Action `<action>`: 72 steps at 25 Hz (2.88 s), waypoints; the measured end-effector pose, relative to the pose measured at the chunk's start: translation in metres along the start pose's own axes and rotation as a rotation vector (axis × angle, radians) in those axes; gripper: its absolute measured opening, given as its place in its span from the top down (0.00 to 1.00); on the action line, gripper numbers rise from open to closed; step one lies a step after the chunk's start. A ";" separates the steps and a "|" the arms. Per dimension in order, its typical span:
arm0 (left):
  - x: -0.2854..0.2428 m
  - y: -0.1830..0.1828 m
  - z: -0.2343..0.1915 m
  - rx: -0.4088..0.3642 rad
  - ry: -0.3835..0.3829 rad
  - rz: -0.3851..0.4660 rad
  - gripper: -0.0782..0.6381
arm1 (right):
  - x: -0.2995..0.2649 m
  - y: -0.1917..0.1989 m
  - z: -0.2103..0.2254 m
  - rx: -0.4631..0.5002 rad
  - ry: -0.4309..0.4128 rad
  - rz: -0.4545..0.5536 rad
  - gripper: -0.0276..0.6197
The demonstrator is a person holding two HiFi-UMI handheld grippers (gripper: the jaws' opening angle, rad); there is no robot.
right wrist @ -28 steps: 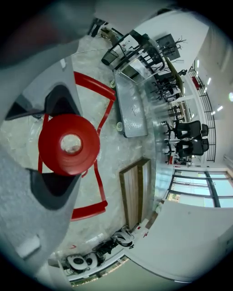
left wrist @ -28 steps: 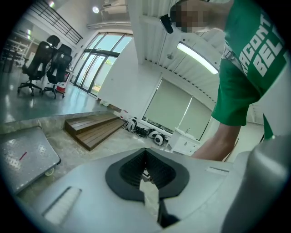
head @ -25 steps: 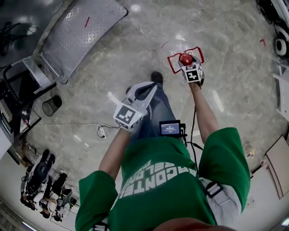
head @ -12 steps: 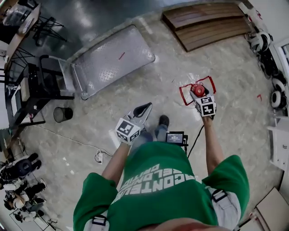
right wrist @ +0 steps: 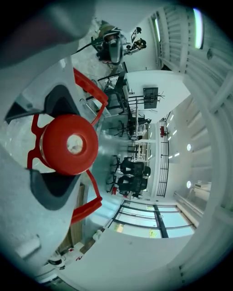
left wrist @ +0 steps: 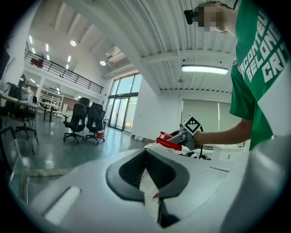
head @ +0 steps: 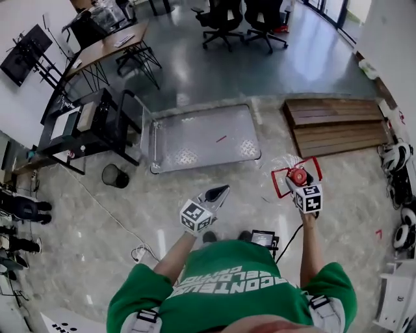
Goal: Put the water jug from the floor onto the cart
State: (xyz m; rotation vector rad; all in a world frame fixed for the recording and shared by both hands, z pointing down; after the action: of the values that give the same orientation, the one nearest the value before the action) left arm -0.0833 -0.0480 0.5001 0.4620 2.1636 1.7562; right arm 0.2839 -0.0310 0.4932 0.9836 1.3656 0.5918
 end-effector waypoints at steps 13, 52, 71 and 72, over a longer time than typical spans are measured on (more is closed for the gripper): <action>0.029 -0.006 -0.023 -0.017 -0.191 0.050 0.87 | -0.065 -0.071 -0.034 0.101 -0.187 0.091 0.49; -0.015 -0.038 -0.218 0.026 -0.197 0.106 0.87 | -0.215 -0.143 -0.055 0.147 -0.239 0.009 0.49; 0.011 -0.053 -0.320 0.045 -0.220 0.133 0.87 | -0.313 -0.226 -0.094 0.172 -0.260 0.048 0.49; 0.009 -0.053 -0.322 0.045 -0.223 0.130 0.87 | -0.318 -0.228 -0.094 0.173 -0.267 0.050 0.49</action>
State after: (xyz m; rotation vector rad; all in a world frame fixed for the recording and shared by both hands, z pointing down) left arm -0.2350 -0.3373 0.5115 0.7861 2.0592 1.6346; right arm 0.1005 -0.3888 0.4751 1.1944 1.1695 0.3677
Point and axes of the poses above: the fingertips, and each gripper's own axes: x backward along the fingers, z to its right, y out of its underside, the point moved 10 cm from there along x, backward along the fingers, and after that the axes turned 5 degrees about z, right-handed, at the moved point
